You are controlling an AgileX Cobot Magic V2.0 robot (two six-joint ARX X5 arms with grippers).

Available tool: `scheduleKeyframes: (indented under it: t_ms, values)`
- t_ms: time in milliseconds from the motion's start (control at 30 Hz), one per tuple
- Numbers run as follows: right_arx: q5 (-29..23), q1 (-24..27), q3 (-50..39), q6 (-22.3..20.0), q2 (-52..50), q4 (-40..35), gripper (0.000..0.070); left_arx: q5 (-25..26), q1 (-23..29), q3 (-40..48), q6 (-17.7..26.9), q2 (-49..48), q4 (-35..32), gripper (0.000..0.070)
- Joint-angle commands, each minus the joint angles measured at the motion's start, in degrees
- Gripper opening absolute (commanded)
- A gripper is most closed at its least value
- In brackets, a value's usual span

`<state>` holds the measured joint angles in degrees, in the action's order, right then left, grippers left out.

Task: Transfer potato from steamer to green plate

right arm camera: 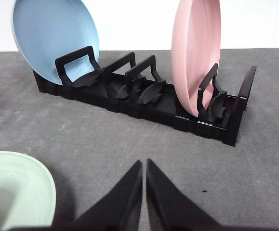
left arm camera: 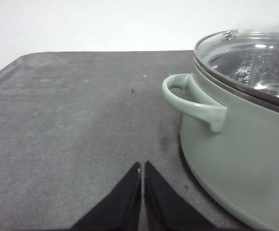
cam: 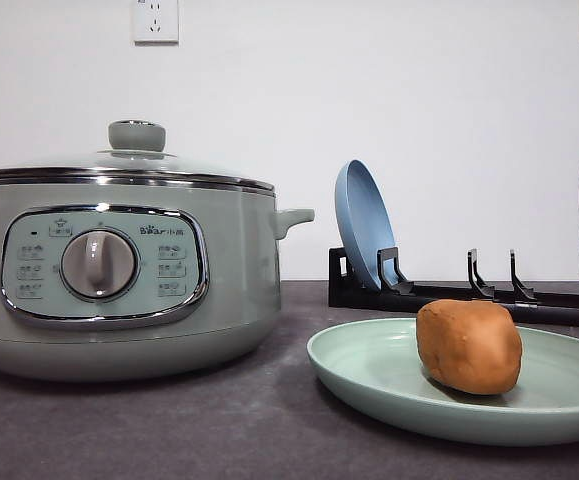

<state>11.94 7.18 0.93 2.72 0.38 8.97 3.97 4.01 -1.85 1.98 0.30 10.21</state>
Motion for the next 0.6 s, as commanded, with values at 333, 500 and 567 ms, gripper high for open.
scheduleKeyframes:
  t_ms: [333,500,567]
  values:
    - [0.00,0.06,-0.26,-0.39,-0.17,0.04,0.0000,-0.13,0.11,1.16,-0.33,-0.11,0.46,0.0002]
    - [0.00,0.06,-0.26,-0.39,-0.17,0.04,0.0000,-0.13,0.11,1.16,-0.33,-0.11,0.46,0.0002]
    - [0.00,0.06,-0.26,-0.37,-0.17,0.06,0.0000,-0.13,0.11,1.16,-0.33,-0.11,0.46,0.0002]
